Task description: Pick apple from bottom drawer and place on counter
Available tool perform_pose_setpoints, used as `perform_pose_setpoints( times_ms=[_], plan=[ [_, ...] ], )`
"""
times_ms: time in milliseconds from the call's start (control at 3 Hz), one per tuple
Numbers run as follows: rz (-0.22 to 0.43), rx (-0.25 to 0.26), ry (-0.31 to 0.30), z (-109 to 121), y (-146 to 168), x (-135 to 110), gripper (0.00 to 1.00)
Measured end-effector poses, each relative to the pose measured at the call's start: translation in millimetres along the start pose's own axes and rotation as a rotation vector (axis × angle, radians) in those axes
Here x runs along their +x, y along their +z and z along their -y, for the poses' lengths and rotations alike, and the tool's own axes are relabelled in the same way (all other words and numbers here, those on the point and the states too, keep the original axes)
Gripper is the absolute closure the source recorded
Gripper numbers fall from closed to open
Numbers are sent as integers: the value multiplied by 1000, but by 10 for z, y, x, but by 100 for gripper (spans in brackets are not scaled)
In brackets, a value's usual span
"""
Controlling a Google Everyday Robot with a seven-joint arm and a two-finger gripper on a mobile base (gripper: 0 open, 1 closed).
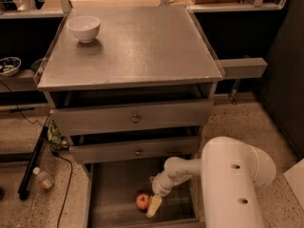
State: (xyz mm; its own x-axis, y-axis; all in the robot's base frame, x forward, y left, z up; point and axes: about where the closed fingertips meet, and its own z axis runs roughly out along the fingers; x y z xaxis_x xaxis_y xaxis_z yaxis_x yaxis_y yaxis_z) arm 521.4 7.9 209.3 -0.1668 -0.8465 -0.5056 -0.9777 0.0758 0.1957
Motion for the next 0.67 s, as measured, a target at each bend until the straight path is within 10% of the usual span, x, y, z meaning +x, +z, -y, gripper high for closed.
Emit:
perform_pose_setpoints(
  times_ms=[667],
  plan=[
    [19,-16,20,-15,173,-12,0]
  ],
)
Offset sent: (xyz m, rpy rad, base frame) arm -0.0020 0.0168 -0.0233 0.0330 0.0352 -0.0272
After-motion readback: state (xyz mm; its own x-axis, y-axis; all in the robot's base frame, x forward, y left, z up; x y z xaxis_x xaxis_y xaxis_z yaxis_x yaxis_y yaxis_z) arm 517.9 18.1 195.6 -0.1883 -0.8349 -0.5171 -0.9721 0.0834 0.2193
